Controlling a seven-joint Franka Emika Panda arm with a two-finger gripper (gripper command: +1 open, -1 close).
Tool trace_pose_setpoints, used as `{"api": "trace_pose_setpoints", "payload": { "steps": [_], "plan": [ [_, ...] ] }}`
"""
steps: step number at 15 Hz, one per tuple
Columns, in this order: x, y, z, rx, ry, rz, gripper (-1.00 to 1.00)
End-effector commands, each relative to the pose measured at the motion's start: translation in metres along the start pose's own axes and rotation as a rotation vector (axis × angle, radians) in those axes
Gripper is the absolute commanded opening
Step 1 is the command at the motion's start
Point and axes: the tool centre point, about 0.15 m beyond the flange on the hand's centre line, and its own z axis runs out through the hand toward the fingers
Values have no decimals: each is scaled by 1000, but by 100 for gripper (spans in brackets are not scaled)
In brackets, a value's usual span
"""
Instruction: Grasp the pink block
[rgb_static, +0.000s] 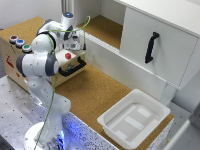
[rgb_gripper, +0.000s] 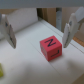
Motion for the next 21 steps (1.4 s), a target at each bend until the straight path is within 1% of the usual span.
{"api": "trace_pose_setpoints", "payload": {
  "steps": [1, 4, 8, 9, 11, 14, 18, 21],
  "plan": [
    [20, 24, 27, 41, -124, -150, 100],
    [20, 27, 30, 61, -115, -194, 100],
    [15, 32, 39, 71, -123, -230, 100],
    [16, 33, 41, 65, -118, -239, -100],
    [20, 35, 44, 57, -108, -246, -100],
    [27, 30, 47, 12, -107, -281, -100],
    [32, 25, 48, -27, -117, -297, -100],
    [29, 22, 42, -47, -139, -243, -100]
  ]
}}
